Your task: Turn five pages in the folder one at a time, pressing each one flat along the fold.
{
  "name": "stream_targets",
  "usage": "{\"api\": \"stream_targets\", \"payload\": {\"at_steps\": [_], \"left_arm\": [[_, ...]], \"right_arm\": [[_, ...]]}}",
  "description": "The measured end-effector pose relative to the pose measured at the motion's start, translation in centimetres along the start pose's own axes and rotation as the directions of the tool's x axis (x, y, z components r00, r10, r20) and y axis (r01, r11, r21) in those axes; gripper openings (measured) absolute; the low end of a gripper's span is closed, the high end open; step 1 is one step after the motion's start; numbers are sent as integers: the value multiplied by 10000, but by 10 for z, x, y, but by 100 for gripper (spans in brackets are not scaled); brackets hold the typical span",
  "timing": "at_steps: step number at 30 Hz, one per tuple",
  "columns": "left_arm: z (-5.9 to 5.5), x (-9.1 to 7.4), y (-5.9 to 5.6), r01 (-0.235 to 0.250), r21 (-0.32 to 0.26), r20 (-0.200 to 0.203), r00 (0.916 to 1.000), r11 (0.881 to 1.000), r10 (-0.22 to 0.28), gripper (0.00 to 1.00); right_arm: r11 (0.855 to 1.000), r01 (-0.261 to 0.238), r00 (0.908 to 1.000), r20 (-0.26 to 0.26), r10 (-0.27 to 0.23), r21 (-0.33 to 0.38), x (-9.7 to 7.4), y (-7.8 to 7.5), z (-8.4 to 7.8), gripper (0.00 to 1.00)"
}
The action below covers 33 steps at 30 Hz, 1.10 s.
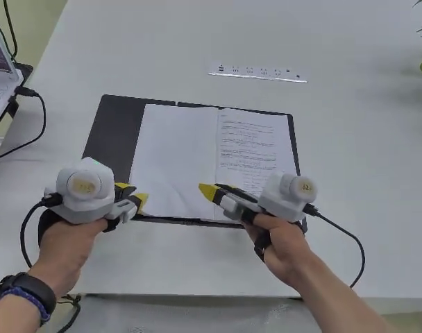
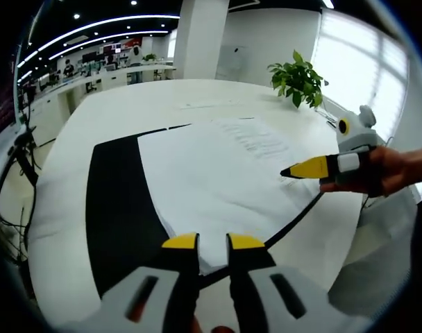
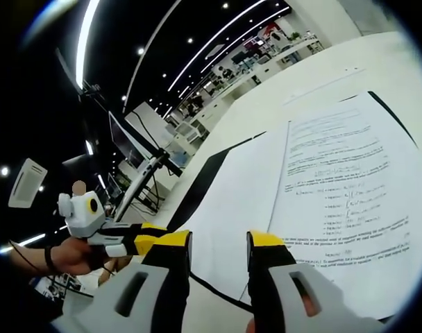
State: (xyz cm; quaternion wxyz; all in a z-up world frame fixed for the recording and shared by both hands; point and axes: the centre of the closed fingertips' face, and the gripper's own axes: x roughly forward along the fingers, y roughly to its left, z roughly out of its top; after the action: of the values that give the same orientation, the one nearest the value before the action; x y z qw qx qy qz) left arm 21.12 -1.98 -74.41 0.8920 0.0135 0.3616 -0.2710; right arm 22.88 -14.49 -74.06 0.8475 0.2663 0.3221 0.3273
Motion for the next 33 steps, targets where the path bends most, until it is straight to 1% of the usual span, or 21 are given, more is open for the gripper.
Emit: {"api": "stream_targets", "payload": {"at_steps": [4,8,13,17,21,23,27,29,31,33], "left_arm": [[-8,5,6,-52,-188,-304,9995,9998,47,12],[-15,10,11,-77,-354,-479,9988,9993,60,8],[-25,16,12,-55,-233,-833,9965,9997,35,5],[-30,20,13,-156,-115,-1038,9945,9998,143,3],[-30,20,18,-419,89,-1085,9932,9991,427,0],[-30,19,18,-450,23,-1104,9929,9990,450,0],[-30,19,18,-586,68,-1112,9920,9983,590,0],[-30,19,18,-749,98,-1075,9913,9971,755,0],[-30,19,18,-857,224,-1039,9907,9961,876,0],[-30,19,19,-945,283,-1043,9898,9951,969,0]], "right_arm": [[10000,73,10000,-1,-73,-20,0,-3,1,29],[9999,121,9999,-23,-121,-33,2,-6,1,28],[9999,164,9998,-99,-164,-38,4,-8,-1,26],[9999,152,9997,-170,-153,-83,5,-7,-2,25],[9998,131,9996,-229,-135,-171,7,-8,-2,23],[9997,121,9997,-231,-126,-216,9,-9,-1,22],[9998,85,9997,-211,-89,-198,14,-11,2,20],[9997,49,9997,-228,-55,-246,15,-12,2,19],[9993,-50,9994,-353,37,-365,16,-11,1,18],[9992,-43,9992,-407,27,-396,16,-13,0,18]]}}
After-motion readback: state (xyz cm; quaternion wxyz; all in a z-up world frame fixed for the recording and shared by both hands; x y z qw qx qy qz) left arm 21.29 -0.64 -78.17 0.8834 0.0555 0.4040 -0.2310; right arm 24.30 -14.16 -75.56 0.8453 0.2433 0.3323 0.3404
